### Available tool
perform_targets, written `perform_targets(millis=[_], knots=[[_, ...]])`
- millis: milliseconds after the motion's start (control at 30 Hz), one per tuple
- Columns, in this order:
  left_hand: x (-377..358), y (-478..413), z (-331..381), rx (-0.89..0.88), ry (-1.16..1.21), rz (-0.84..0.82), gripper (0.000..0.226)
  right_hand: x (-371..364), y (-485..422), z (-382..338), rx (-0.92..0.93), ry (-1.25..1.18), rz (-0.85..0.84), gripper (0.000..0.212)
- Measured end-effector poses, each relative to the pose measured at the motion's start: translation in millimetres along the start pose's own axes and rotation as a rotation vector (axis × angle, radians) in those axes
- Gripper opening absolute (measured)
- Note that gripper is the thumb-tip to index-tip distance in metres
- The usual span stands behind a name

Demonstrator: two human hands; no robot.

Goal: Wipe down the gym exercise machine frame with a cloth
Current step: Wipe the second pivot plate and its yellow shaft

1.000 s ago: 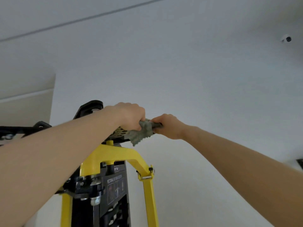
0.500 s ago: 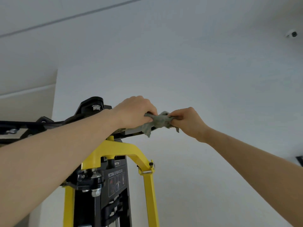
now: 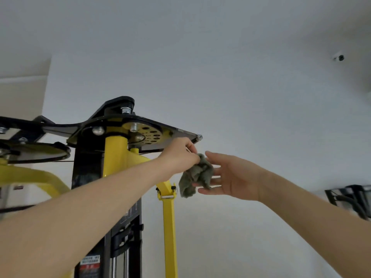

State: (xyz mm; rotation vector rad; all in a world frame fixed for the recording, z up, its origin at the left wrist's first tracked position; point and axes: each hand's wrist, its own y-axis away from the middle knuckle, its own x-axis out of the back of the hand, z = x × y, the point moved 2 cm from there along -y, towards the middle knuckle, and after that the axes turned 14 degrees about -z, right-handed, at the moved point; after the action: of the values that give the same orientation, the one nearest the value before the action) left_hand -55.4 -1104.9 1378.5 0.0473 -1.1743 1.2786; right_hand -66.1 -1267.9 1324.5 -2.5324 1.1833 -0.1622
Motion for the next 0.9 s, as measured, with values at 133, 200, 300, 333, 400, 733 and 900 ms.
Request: perform_targets(millis=[133,200,300,333,400,733,900], knots=[[4.2,20.1,-3.1,-0.013,0.193,-0.084,0.02,-5.9,-19.5,7.6,0.022,-0.052,0.176,0.033],[16.6,36.6,-3.6,-0.08,0.154,-0.093,0.022,-6.0,-29.4,8.6,0.056,-0.114,0.247,0.031],[45.7,65.0,-4.3,-0.236,-0.234,0.072,0.02,-1.4,-43.7,8.0,0.118,-0.214,0.346,0.033],[56.5,74.9,-3.2,-0.297,-0.337,0.139,0.018,-1.1,-47.1,8.2,0.14,-0.244,0.376,0.032],[78.0,91.5,-1.2,-0.432,-0.492,0.27,0.015,-2.7,-54.4,8.2,0.186,-0.297,0.419,0.027],[143.2,88.0,-12.5,-0.457,-0.885,0.428,0.033,-49.1,-107.1,1.7,0.461,-0.597,0.225,0.037],[144.2,76.8,-27.7,-0.418,-0.717,0.394,0.038,-61.6,-124.2,8.9,0.495,-0.68,0.226,0.026]])
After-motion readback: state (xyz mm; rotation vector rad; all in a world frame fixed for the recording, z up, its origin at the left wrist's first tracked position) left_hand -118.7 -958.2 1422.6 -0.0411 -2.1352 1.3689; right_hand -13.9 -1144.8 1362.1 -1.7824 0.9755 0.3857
